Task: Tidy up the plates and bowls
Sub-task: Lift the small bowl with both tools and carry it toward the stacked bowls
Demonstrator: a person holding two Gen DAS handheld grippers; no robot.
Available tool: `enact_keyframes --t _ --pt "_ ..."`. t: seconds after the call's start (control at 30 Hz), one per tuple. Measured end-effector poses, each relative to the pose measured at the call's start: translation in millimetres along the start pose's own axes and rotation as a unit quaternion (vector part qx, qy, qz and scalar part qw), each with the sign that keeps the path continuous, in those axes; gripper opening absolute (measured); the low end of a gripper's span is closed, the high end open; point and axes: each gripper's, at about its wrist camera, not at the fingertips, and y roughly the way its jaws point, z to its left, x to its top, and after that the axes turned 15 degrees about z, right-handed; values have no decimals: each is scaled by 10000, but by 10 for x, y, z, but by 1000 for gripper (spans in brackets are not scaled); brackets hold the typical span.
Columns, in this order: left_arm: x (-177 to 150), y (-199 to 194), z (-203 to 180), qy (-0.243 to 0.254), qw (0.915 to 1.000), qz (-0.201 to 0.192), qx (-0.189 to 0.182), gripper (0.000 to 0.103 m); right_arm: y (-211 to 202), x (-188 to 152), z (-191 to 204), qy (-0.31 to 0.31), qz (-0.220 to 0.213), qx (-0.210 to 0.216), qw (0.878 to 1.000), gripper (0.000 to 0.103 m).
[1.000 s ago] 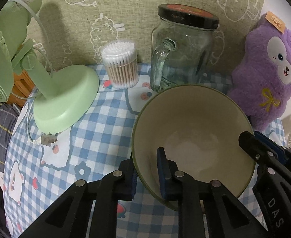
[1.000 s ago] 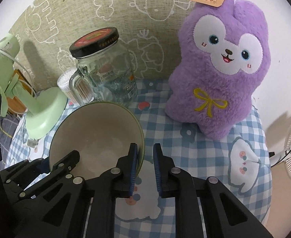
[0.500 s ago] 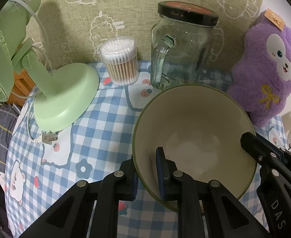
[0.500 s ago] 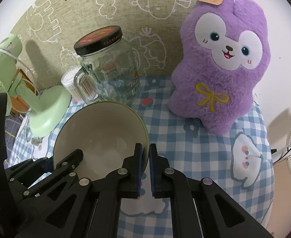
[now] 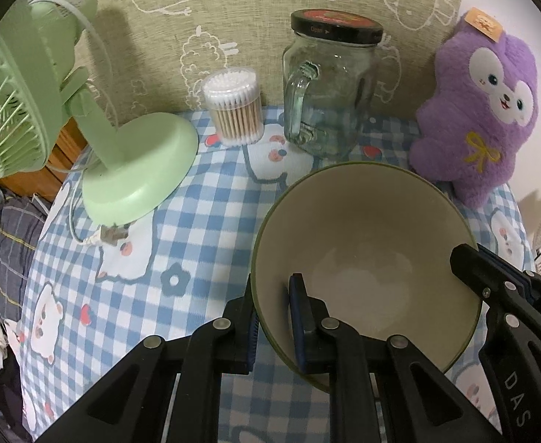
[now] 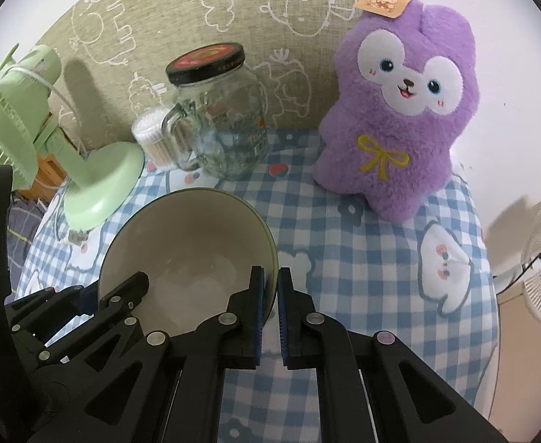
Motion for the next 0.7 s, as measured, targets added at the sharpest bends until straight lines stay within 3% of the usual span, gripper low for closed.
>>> enact_keyframes --t 0.7 --pt "-661 -302 141 289 9991 296 -22 12 -362 -727 187 281 281 -62 9992 9"
